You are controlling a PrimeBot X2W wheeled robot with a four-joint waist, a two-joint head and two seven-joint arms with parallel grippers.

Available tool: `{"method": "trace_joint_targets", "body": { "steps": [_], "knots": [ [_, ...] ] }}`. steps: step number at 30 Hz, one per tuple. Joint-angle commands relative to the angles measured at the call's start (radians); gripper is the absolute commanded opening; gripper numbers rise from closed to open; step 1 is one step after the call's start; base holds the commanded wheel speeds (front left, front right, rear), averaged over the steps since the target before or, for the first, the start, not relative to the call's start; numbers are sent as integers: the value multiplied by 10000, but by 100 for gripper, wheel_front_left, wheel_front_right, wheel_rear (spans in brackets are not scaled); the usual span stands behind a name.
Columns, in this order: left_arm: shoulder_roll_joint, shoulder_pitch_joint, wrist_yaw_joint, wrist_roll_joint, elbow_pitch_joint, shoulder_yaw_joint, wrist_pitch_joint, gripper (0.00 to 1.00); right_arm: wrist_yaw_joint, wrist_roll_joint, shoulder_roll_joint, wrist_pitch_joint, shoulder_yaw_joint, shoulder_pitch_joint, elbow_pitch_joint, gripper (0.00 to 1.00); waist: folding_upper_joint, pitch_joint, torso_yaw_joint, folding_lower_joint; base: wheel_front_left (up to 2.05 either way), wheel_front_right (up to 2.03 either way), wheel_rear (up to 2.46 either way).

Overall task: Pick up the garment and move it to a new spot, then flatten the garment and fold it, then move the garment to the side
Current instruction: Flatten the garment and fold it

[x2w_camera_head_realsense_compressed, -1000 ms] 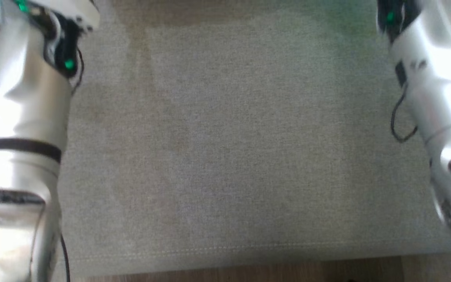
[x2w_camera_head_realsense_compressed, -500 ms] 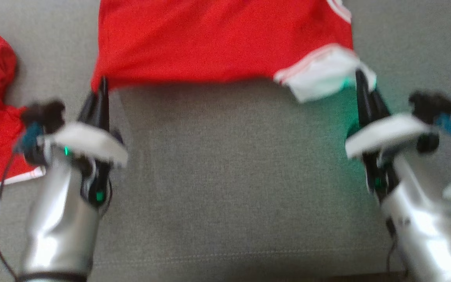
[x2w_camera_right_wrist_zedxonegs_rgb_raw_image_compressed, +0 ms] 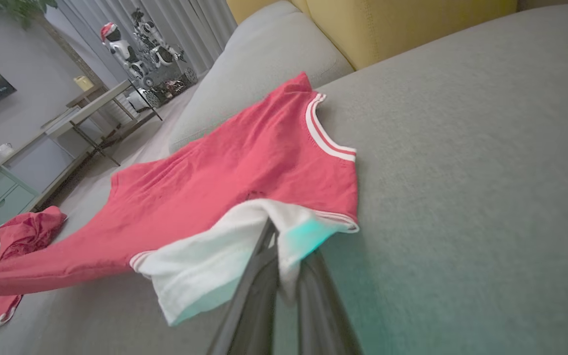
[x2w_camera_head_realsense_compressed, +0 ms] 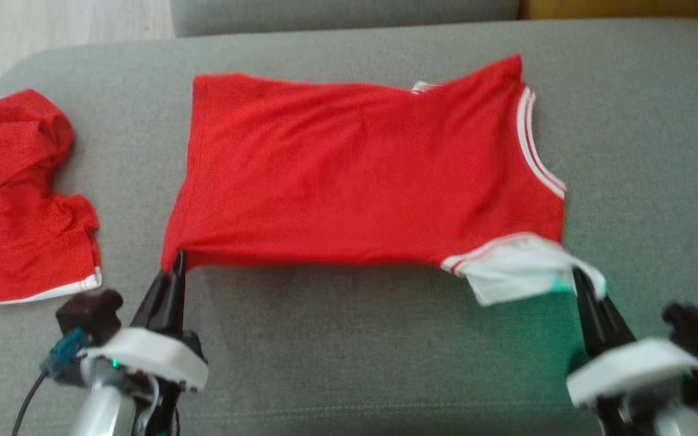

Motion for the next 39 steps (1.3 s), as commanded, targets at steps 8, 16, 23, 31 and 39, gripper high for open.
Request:
{"method": "trace_joint_targets", "body": {
  "steps": [8,16,23,31,39],
  "knots": [
    [449,1210,597,-50,-2018,377,887,0,-7,103,90,1241,-624,1742,-2242,0,-1,-471,-105,0,0,0,0],
    [404,2393,1139,-238,-3287,467,1570,0,-7,136,93,1601,-891,2421,-2504,0,-1,-638,-250,0,0,0,0],
    [552,2451,1172,-370,-3451,466,1988,0,-7,-70,94,1766,-1013,2166,-2346,0,-1,-575,-253,0,0,0,0],
    [829,1556,920,-627,-3054,278,3022,0,-7,-794,94,2337,-672,669,-1635,0,-1,-167,-162,0,0,0,0],
    [935,377,452,-974,-2145,45,3701,0,-7,-1321,78,2842,-335,-1015,-484,0,-1,185,70,0,0,0,0]
  ]
}}
